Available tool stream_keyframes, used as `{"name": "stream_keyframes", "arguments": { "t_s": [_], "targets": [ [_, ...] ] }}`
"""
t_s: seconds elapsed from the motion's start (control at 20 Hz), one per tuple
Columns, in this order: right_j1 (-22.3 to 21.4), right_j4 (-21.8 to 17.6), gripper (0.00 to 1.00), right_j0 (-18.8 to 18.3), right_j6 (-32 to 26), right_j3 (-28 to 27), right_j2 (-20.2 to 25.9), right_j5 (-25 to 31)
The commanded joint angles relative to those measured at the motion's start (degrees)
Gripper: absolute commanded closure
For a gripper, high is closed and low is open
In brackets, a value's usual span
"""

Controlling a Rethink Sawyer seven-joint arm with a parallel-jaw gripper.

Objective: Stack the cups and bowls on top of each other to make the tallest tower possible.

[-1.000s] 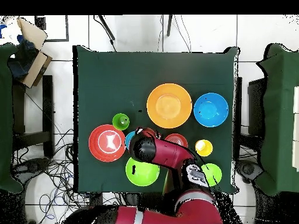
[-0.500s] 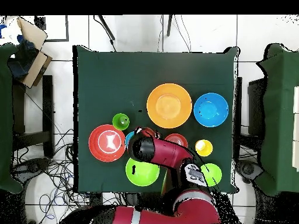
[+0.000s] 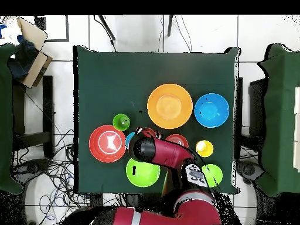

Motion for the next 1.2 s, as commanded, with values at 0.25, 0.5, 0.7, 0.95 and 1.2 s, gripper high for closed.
{"name": "stream_keyframes", "arguments": {
  "t_s": [0.25, 0.5, 0.7, 0.95, 1.2],
  "targets": [
    [-0.3, -3.2, 0.0, -0.3, 1.3, -3.9, 3.9, 8.7],
    [-1.4, -2.9, 0.0, -0.3, 1.2, -4.0, 4.2, 10.9],
    [-4.3, -3.0, 0.0, -0.7, 0.2, -3.9, 4.2, 15.4],
    [-5.3, -3.3, 0.0, -0.5, 0.4, -5.0, 3.7, 17.5],
    [-4.6, -3.9, 0.0, -1.3, 0.3, -5.6, 4.2, 16.8]
  ]
}}
